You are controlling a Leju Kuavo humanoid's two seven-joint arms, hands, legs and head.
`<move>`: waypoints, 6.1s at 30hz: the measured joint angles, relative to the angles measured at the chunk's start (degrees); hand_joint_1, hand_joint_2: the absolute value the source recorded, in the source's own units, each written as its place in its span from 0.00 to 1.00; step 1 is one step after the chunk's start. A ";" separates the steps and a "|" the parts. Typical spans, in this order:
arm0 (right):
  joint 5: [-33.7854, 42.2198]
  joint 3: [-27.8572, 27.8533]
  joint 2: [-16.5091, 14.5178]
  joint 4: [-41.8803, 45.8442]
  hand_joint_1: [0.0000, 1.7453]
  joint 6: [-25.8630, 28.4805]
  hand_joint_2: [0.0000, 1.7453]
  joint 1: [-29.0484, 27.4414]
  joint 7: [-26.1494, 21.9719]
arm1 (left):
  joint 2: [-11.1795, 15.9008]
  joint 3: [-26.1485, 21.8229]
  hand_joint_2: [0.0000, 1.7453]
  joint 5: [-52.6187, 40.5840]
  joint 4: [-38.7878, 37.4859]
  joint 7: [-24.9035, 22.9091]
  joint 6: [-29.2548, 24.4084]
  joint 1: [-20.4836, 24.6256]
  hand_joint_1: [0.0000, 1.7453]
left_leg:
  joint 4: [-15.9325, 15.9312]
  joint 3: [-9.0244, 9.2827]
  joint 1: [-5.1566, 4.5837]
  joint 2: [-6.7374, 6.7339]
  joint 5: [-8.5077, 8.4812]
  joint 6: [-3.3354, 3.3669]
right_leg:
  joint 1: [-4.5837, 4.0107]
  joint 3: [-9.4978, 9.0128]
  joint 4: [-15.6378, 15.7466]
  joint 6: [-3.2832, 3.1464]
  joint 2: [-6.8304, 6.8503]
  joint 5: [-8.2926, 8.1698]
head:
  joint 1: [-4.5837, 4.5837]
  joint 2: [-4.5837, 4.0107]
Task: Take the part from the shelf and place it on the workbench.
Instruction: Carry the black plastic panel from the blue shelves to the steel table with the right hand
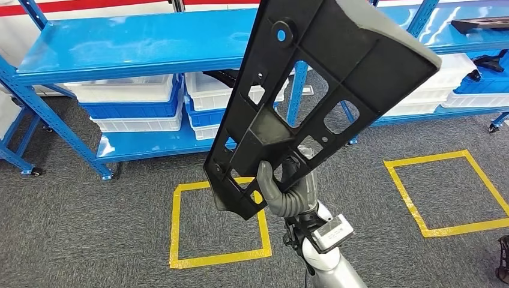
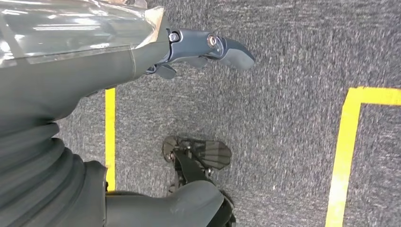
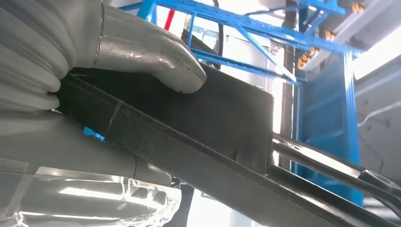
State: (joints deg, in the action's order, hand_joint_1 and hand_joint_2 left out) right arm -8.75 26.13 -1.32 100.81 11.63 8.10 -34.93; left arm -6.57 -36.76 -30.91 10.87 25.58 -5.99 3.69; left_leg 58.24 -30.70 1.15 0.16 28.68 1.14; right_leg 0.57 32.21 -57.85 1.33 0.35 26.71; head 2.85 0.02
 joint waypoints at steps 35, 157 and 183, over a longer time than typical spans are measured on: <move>-4.54 0.17 0.03 0.22 1.00 1.31 1.00 -2.15 -1.04 | -0.07 -0.89 1.00 -0.26 0.01 3.25 -0.03 -0.04 0.00 | -0.72 -3.41 -0.24 0.00 -3.51 1.77 | -0.06 3.64 -10.91 -0.49 0.35 7.09 | 0.34 0.00; -4.54 -12.00 -4.60 4.81 1.00 -4.40 1.00 -11.74 -3.17 | -0.90 -3.02 1.00 -5.57 0.55 -1.16 -3.97 -0.26 0.00 | -1.56 -2.70 -1.22 -0.82 -3.96 2.57 | -0.43 0.92 -7.20 -1.12 1.77 6.50 | -0.09 -0.01; -5.57 -12.69 -5.37 5.66 1.00 -4.04 1.00 -12.27 -2.97 | -0.38 -3.91 1.00 -5.15 0.60 0.77 -3.54 -0.14 0.00 | 1.08 -4.43 -1.74 -3.18 -2.35 1.02 | -0.46 -1.20 -0.60 -1.15 5.92 2.80 | -0.20 0.00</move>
State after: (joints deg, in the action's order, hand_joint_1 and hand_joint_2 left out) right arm -14.32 13.44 -6.69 106.47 7.58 -4.17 -37.90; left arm -6.96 -40.67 -36.06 11.47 26.35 -9.53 3.55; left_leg 59.33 -35.14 -0.59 -3.02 26.33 2.16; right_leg 0.11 31.00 -58.45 0.18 6.27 29.51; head 2.65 0.02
